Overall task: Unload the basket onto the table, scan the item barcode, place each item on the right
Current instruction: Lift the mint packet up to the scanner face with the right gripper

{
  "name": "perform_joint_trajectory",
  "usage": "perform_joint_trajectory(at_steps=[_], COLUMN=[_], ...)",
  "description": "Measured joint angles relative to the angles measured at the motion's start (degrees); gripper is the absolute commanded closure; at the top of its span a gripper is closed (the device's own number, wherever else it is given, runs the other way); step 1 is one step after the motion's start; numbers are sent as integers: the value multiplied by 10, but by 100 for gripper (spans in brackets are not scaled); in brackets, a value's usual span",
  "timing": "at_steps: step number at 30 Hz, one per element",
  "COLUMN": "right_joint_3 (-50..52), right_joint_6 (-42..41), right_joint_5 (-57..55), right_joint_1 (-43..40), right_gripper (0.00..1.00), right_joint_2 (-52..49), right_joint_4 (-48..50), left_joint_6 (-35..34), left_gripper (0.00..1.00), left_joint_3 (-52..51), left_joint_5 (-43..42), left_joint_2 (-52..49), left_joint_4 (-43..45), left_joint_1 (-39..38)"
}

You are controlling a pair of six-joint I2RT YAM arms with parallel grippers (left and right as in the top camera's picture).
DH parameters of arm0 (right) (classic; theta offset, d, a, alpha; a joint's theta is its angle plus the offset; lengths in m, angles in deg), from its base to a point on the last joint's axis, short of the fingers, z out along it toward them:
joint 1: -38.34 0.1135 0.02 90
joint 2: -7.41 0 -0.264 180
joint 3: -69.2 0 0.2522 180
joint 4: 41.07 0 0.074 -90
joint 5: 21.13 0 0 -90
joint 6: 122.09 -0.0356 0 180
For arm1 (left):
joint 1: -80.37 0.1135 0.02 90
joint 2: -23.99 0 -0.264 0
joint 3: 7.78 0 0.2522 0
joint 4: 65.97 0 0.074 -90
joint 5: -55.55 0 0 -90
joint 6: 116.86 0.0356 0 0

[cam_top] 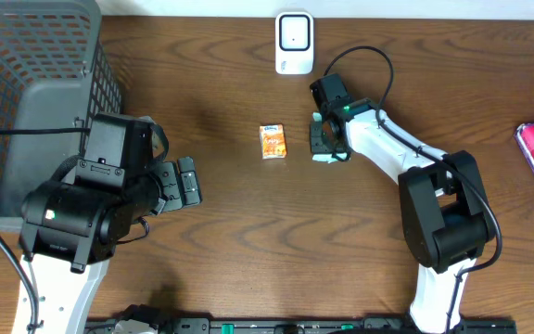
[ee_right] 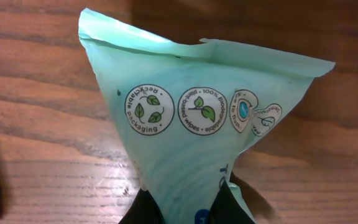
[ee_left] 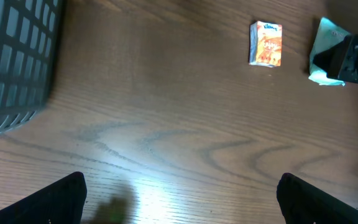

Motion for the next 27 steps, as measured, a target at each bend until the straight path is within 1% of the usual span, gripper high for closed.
perform_joint_trajectory(at_steps=[4, 6, 11, 17, 21, 24, 25, 27], right_joint_3=[-24, -58, -119, -184, -247, -302, -345, -392], right_joint_6=[12, 35, 62, 71, 68, 60, 53, 46], right_joint_5=[3, 4, 5, 8, 16, 26, 34, 40], right_joint_1=[0, 0, 0, 0, 0, 0, 0, 0], right_gripper=[99, 99, 99, 99, 99, 99, 99, 99], right_joint_2=[-3, -5, -5, -5, -8, -27, -49, -81], right_joint_4=[21, 49, 84, 127, 147, 149, 129, 96], left_joint_6=[0, 0, 0, 0, 0, 0, 0, 0], left_gripper=[2, 2, 2, 2, 2, 2, 2, 2], left_joint_3=[0, 0, 0, 0, 0, 0, 0, 0], left_joint_5=[0, 0, 0, 0, 0, 0, 0, 0], left_joint_2=[0, 0, 0, 0, 0, 0, 0, 0], left_joint_4=[0, 0, 0, 0, 0, 0, 0, 0], left_joint_1=[0, 0, 0, 0, 0, 0, 0, 0])
